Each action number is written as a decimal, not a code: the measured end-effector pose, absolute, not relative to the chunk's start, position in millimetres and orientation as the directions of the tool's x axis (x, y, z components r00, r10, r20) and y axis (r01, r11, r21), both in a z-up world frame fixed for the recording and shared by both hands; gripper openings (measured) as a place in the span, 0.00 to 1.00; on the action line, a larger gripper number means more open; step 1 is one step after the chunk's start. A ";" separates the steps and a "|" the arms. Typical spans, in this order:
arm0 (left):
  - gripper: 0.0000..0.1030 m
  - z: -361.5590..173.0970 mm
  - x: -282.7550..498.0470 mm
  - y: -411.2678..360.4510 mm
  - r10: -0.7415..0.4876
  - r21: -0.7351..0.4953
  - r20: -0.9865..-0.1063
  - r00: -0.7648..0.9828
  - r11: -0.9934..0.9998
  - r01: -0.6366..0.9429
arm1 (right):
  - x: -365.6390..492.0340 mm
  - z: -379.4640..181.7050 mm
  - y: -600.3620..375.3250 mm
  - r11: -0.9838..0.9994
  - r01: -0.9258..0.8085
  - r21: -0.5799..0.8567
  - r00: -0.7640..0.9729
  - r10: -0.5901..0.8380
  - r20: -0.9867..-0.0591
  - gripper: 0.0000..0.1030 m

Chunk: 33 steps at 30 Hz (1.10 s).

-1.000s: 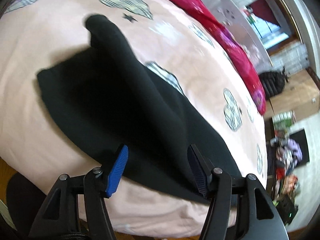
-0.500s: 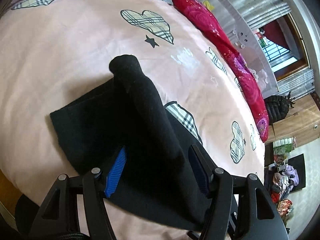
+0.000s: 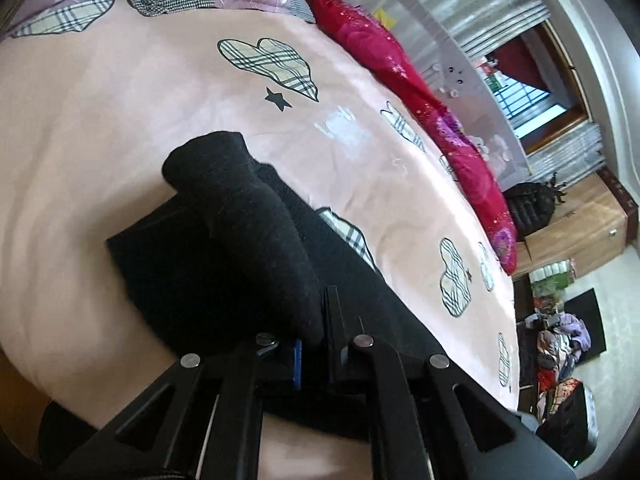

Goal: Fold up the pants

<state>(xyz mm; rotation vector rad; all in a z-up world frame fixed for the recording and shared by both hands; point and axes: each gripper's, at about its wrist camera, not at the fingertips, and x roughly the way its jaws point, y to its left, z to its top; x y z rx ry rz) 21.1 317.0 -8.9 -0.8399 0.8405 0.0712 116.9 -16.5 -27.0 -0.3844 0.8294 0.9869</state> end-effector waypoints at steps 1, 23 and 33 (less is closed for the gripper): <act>0.06 -11.2 15.6 317.2 -0.260 -0.628 -0.682 0.683 0.687 -0.365 | 112.7 -23.8 -17.5 0.509 -0.858 0.070 0.282 0.581 -0.764 0.06; 0.51 -41.8 -40.4 340.6 -0.167 -0.549 -0.751 0.638 0.695 -0.464 | 102.6 -53.8 -16.1 0.507 -0.840 0.192 0.157 0.566 -0.810 0.64; 0.53 -45.9 -32.2 364.7 -0.165 -0.553 -0.757 0.633 0.678 -0.484 | 176.7 -25.6 -63.4 0.597 -0.661 0.454 0.159 0.703 -0.693 0.64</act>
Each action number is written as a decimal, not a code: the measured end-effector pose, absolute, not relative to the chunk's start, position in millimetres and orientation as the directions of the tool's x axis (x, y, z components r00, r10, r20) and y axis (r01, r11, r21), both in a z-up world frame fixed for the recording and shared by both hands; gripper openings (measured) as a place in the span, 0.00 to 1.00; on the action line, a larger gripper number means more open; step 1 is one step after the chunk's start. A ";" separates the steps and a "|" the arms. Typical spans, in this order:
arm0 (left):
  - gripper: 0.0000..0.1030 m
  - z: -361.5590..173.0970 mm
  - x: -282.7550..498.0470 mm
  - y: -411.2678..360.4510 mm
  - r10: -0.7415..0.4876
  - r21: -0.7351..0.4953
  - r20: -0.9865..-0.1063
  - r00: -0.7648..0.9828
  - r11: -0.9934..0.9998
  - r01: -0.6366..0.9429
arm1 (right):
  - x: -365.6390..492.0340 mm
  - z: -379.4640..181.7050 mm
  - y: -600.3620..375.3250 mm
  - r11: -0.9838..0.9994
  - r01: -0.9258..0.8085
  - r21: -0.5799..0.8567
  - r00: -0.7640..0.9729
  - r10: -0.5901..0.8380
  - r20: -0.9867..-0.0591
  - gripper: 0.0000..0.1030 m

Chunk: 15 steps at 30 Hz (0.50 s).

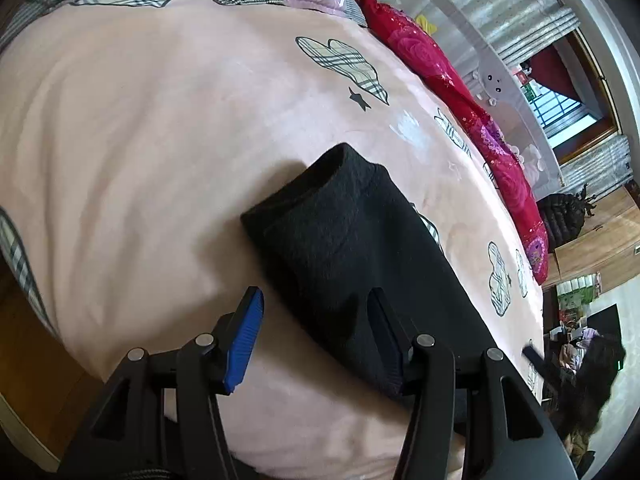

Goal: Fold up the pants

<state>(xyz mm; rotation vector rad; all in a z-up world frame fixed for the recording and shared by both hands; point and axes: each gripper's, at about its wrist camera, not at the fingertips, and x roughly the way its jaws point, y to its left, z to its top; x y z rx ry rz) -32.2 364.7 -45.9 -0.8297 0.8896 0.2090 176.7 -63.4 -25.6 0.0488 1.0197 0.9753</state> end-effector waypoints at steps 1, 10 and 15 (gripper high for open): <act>0.53 -47.2 -29.5 365.8 -0.162 -0.547 -0.760 0.629 0.681 -0.486 | 193.3 -27.3 -68.0 0.614 -0.630 0.476 0.172 0.708 -0.685 0.63; 0.50 -58.4 -14.2 368.6 -0.160 -0.526 -0.772 0.615 0.704 -0.477 | 258.5 -81.5 -18.6 0.632 -0.605 0.484 0.006 0.611 -0.791 0.38; 0.48 -61.7 -8.8 365.7 -0.133 -0.501 -0.776 0.616 0.723 -0.475 | 240.2 -114.2 10.5 0.579 -0.687 0.439 -0.098 0.525 -0.845 0.36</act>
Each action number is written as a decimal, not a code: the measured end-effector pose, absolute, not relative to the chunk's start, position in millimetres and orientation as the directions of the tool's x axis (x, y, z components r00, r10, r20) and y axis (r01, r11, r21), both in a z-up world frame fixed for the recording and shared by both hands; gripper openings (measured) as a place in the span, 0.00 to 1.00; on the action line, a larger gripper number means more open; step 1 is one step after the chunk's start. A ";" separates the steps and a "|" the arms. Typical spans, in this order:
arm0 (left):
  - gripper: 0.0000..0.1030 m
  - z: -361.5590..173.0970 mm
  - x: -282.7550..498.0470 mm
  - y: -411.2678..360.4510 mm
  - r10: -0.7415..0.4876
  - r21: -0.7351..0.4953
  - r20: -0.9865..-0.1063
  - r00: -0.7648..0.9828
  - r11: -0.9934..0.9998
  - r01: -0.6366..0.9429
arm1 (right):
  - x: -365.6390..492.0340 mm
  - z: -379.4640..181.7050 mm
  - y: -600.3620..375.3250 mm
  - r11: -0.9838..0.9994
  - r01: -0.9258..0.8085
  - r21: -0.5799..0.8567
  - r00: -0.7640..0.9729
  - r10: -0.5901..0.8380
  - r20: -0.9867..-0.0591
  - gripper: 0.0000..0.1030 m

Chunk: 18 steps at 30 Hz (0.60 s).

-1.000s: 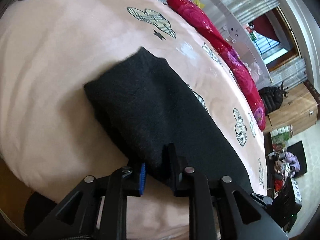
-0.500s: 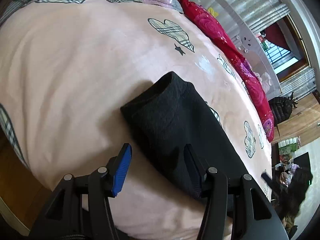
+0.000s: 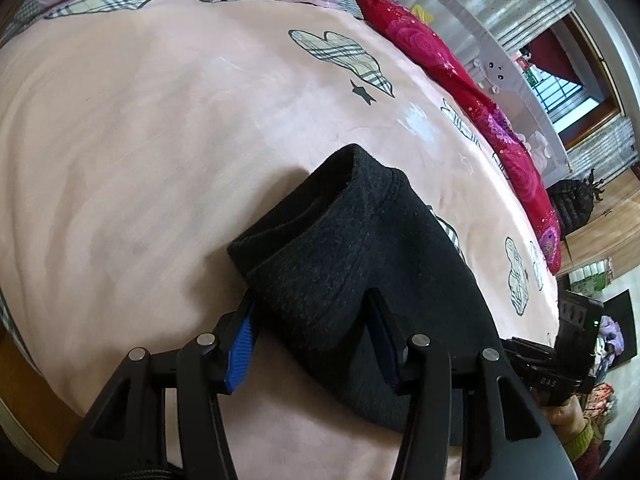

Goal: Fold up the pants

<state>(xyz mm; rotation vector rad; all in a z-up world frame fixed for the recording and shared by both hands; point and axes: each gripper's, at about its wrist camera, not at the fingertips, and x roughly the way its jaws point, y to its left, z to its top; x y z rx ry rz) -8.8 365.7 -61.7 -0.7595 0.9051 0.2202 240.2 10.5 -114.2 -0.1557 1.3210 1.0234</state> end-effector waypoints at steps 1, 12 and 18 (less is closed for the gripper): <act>0.45 -62.1 -7.2 364.1 -0.124 -0.490 -0.779 0.615 0.732 -0.474 | 237.8 -113.1 11.6 0.568 -0.705 0.426 -0.090 0.524 -0.847 0.36; 0.16 -22.2 -21.9 358.6 -0.134 -0.539 -0.670 0.730 0.764 -0.354 | 225.7 -52.4 6.6 0.587 -0.791 0.172 0.177 0.488 -0.855 0.11; 0.16 -14.6 -20.1 360.7 -0.081 -0.464 -0.685 0.724 0.814 -0.349 | 213.8 -49.1 34.3 0.596 -0.801 -0.049 0.352 0.404 -0.845 0.10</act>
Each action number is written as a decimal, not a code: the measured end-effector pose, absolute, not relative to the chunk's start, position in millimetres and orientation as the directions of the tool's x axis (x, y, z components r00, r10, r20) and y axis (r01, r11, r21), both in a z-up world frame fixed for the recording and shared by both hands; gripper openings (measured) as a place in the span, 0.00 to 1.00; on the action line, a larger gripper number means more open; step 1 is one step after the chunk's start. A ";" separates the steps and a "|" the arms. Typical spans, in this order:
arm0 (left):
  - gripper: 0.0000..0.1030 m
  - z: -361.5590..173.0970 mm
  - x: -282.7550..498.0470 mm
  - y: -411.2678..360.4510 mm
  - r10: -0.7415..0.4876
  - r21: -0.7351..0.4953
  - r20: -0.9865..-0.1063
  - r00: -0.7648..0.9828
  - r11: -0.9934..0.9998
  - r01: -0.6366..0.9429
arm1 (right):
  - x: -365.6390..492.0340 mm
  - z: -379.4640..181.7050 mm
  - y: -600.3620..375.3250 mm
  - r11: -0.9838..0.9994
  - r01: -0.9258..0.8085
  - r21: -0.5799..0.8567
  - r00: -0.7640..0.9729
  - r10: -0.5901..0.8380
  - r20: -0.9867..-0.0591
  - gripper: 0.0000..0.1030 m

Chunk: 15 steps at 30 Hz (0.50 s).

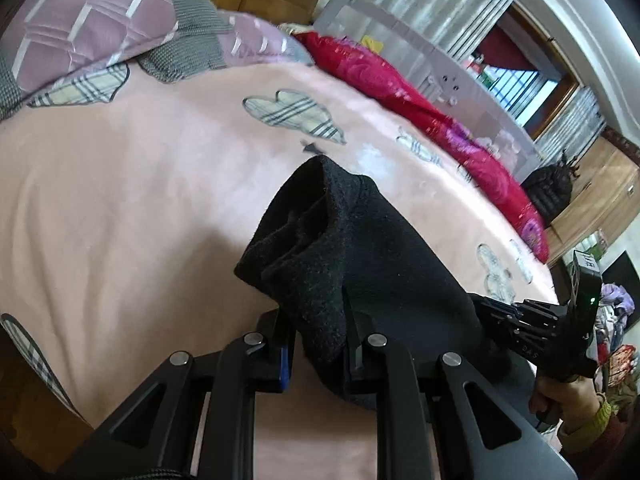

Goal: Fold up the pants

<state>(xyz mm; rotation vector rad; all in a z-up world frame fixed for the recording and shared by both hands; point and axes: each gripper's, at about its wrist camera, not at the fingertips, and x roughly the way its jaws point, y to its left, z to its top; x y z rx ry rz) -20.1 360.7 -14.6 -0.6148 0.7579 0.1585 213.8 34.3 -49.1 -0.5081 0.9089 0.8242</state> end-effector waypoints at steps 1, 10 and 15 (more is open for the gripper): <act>0.16 -21.0 -15.8 363.7 -0.088 -0.464 -0.694 0.714 0.814 -0.350 | 214.2 -58.6 40.3 0.595 -0.801 -0.066 0.357 0.386 -0.851 0.10; 0.36 -31.7 -11.3 369.7 -0.004 -0.349 -0.780 0.626 0.833 -0.429 | 223.7 -72.5 35.2 0.697 -0.709 -0.109 0.440 0.316 -0.841 0.25; 0.38 14.2 -27.3 356.0 0.020 -0.337 -0.734 0.679 0.857 -0.389 | 220.5 -31.5 -40.7 0.776 -0.616 0.139 0.392 0.455 -0.799 0.45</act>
